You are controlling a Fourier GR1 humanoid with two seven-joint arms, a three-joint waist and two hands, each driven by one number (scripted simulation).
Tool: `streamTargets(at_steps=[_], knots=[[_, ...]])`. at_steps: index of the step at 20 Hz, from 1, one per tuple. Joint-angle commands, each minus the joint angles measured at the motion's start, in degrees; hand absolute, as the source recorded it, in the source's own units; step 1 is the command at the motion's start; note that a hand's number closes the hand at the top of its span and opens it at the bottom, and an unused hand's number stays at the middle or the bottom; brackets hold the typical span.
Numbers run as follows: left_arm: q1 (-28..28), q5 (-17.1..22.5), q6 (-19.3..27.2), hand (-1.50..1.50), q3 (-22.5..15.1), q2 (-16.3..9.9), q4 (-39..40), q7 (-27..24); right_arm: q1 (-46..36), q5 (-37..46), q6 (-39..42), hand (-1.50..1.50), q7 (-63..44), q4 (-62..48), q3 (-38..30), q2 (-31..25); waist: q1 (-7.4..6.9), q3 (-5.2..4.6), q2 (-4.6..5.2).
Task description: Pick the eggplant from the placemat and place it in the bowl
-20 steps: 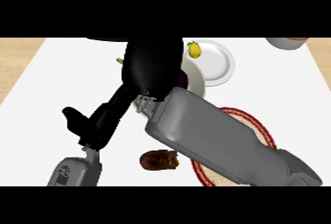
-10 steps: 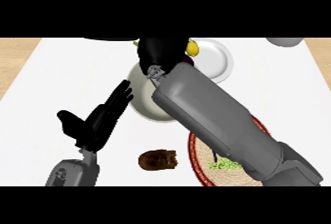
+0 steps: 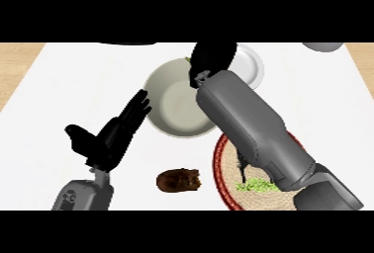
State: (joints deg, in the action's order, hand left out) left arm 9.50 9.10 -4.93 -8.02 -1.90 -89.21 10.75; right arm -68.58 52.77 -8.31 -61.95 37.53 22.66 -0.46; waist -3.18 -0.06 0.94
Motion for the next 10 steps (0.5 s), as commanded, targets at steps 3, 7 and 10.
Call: streamTargets(at_steps=[3, 7, 10], knots=[[0.2, 0.6, -0.6, 0.00, 1.2, -0.4, 1.2, -0.9, 1.2, -3.9, -9.9, -1.50, -1.7, -7.7, -6.7, 0.4, 0.19, 0.04, 0.10], [-4.1, 2.0, -3.0, 0.00, 0.7, -1.3, -1.2, -2.2, 2.4, -6.8, -18.4, -1.50, 5.5, -8.2, -8.4, 0.4, -0.54, 0.06, -0.02], [-1.1, 0.7, -1.4, 0.00, 1.1, -0.9, 0.7, -1.3, 3.1, -8.1, -27.9, -1.50, 9.6, -5.4, -11.3, 0.4, 0.31, 0.13, 0.15]])
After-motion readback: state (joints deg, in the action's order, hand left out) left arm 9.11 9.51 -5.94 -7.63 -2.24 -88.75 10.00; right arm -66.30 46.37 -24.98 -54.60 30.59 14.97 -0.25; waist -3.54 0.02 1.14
